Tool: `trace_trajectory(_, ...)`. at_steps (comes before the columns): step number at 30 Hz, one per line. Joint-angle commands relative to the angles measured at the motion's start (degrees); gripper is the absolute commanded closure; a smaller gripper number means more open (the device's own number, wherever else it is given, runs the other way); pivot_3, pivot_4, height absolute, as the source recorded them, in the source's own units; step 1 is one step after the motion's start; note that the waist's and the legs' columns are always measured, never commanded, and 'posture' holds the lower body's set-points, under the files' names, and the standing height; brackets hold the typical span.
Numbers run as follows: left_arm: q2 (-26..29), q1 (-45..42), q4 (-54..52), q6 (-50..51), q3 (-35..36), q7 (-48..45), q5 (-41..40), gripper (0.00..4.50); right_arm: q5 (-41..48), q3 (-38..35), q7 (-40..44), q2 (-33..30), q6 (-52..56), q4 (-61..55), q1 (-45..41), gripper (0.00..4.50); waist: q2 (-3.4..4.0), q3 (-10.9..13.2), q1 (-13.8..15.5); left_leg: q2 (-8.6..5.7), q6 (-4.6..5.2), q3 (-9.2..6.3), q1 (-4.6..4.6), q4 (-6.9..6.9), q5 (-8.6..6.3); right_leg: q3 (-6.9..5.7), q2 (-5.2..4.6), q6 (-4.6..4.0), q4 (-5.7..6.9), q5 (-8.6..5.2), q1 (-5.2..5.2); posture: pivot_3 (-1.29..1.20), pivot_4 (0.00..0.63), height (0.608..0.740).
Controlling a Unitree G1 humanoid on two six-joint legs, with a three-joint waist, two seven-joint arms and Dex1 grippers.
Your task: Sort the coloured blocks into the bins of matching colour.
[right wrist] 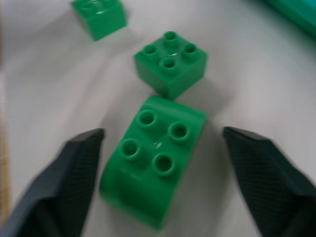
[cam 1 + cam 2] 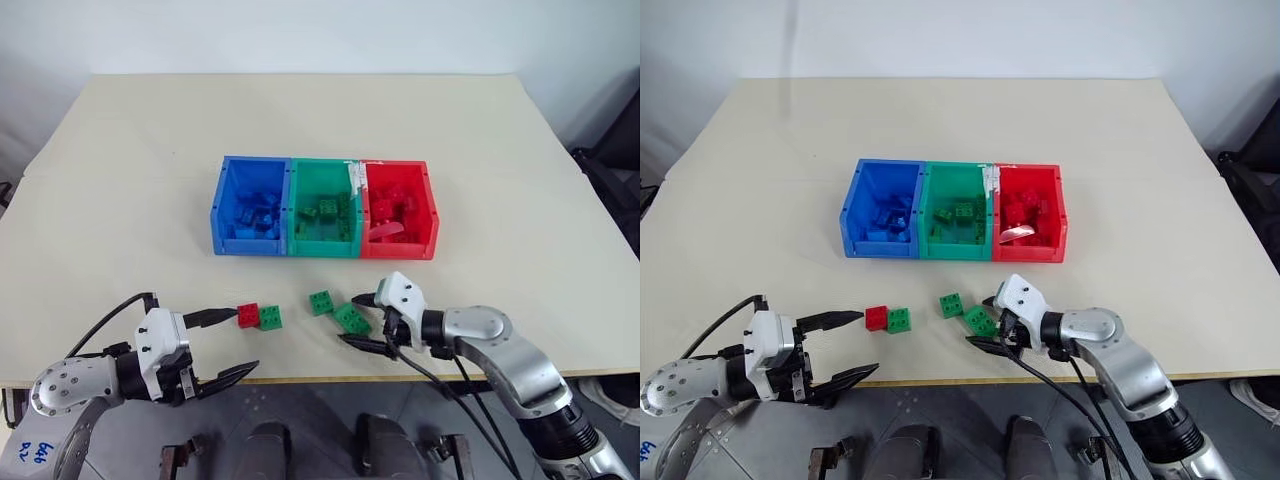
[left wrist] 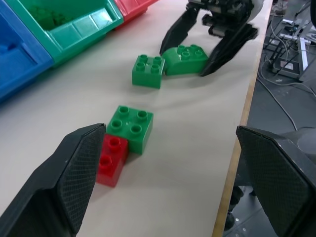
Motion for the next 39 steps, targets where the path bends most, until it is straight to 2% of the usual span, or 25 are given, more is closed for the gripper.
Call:
trace_trajectory(1, -0.2, -1.1, -1.9, -0.1, 1.1, 0.0, -2.4, 0.00, -0.9, -0.2, -0.6, -0.6, -0.1, 0.5, -0.2, 1.95, 0.00, 0.0, 0.0, 0.00, 0.00, 0.00, 0.00, 0.00, 0.00, 0.00, 0.00, 0.00, 0.00, 0.00, 0.00, 0.00, 0.150, 0.740)
trace_trajectory(4, 0.2, -2.1, -1.6, 0.2, 0.4, -1.2, -3.5, 0.00, -1.0, -1.5, 1.0, -2.0, -2.3, 2.9, -1.4, 2.96, 0.00, 0.0, 0.0, -0.01, 0.01, 0.00, 0.00, 0.01, -0.01, 0.00, 0.00, 0.00, 0.00, 0.00, 0.00, 0.00, 0.150, 0.740)
trace_trajectory(5, 0.1, -2.4, -1.5, 0.1, 0.2, -1.3, -3.6, 0.00, -1.1, -1.7, 1.5, -2.4, -2.8, 3.5, -1.7, 3.02, 0.00, 0.0, 0.0, -0.01, 0.02, 0.01, 0.00, 0.01, -0.01, 0.00, 0.00, 0.00, 0.00, 0.00, 0.00, 0.00, 0.150, 0.740)
trace_trajectory(8, -0.5, -3.3, -0.8, -0.5, 0.1, -0.8, -3.1, 0.00, 0.1, -3.0, 4.7, -3.9, -6.2, 5.6, -3.1, 3.01, 0.00, 0.0, 0.1, -0.01, 0.02, 0.00, 0.00, 0.02, -0.01, 0.00, 0.00, 0.00, 0.00, 0.00, 0.01, 0.00, 0.150, 0.740)
trace_trajectory(10, -1.8, -3.7, -0.1, -1.1, 1.0, 1.0, -2.6, 0.00, 4.3, -6.0, 8.0, -3.2, -8.0, 6.2, -5.5, 3.01, 0.00, 0.0, 0.0, -0.02, 0.03, 0.01, -0.01, 0.04, -0.01, 0.00, 0.00, 0.00, 0.00, 0.00, 0.01, 0.00, 0.150, 0.740)
trace_trajectory(14, -6.1, -3.2, 1.2, -0.8, 5.9, 7.0, -4.0, 0.00, 9.6, -10.2, 5.6, 2.6, -5.1, 9.8, -15.4, 3.01, 0.00, 0.0, -0.8, 0.10, 0.02, 0.06, 0.01, 0.03, -0.01, 0.01, 0.08, -0.01, 0.04, -0.01, -0.05, 0.00, 0.150, 0.740)
trace_trajectory(19, -7.3, 1.9, 2.0, -2.0, 11.9, 7.6, -3.8, 0.00, 6.8, -10.9, -1.3, 11.1, -7.2, 22.0, -28.7, 3.01, 0.00, 0.0, -1.7, 0.16, -0.07, 0.05, 0.03, -0.07, -0.01, -0.01, 0.13, -0.15, 0.13, -0.06, -0.13, 0.00, 0.150, 0.740)
trace_trajectory(24, -7.6, 5.3, 0.4, -2.5, 14.7, 7.6, -4.1, 0.00, 0.8, -8.5, -3.4, 14.8, -12.9, 37.0, -37.6, 3.01, -0.01, 0.0, -1.4, 0.09, -0.07, 0.06, -0.03, -0.07, -0.02, -0.02, 0.04, -0.15, 0.14, -0.06, -0.18, 0.00, 0.150, 0.740)
trace_trajectory(26, -7.6, 5.6, -0.3, -2.5, 15.1, 8.0, -4.1, 0.00, -0.5, -8.3, -3.5, 15.7, -14.9, 40.9, -39.5, 2.26, -0.01, 0.0, -1.5, 0.07, -0.07, 0.04, -0.05, -0.07, -0.02, -0.03, 0.02, -0.15, 0.14, -0.06, -0.18, 0.00, 0.150, 0.740)
trace_trajectory(28, -7.6, 5.9, -1.2, -2.2, 15.3, 8.3, -4.3, 0.00, -1.0, -8.5, -2.6, 16.2, -16.7, 43.0, -40.6, 1.70, -0.01, 0.0, -1.6, 0.07, -0.07, 0.05, -0.05, -0.08, -0.02, -0.03, 0.02, -0.16, 0.14, -0.06, -0.18, 0.00, 0.150, 0.740)
trace_trajectory(33, -7.0, 4.6, -2.3, -1.3, 13.1, 8.4, -4.0, 0.00, 2.1, -11.4, 6.1, 12.1, -21.1, 38.9, -37.1, 0.03, 0.00, 0.0, -1.5, 0.11, -0.07, 0.09, -0.06, -0.11, -0.02, -0.03, 0.04, -0.15, 0.14, -0.06, -0.22, 0.00, 0.150, 0.740)
trace_trajectory(36, -6.3, 2.9, -1.7, -1.1, 11.0, 7.5, -3.8, 0.00, 6.4, -14.2, 13.8, 9.3, -26.2, 35.3, -32.5, 0.03, -0.01, 0.0, -1.3, 0.07, -0.04, 0.07, -0.06, -0.09, -0.04, -0.05, 0.01, -0.15, 0.11, -0.05, -0.16, 0.00, 0.150, 0.740)
trace_trajectory(39, -4.8, -1.9, 0.4, -0.5, 6.0, 5.5, -2.9, 0.00, 7.8, -16.0, 26.2, 0.3, -33.1, 32.8, -22.5, 0.03, -0.01, 0.0, -0.4, 0.07, -0.01, 0.06, -0.05, -0.08, -0.06, -0.09, 0.03, -0.14, 0.05, -0.05, -0.09, 0.00, 0.150, 0.740)
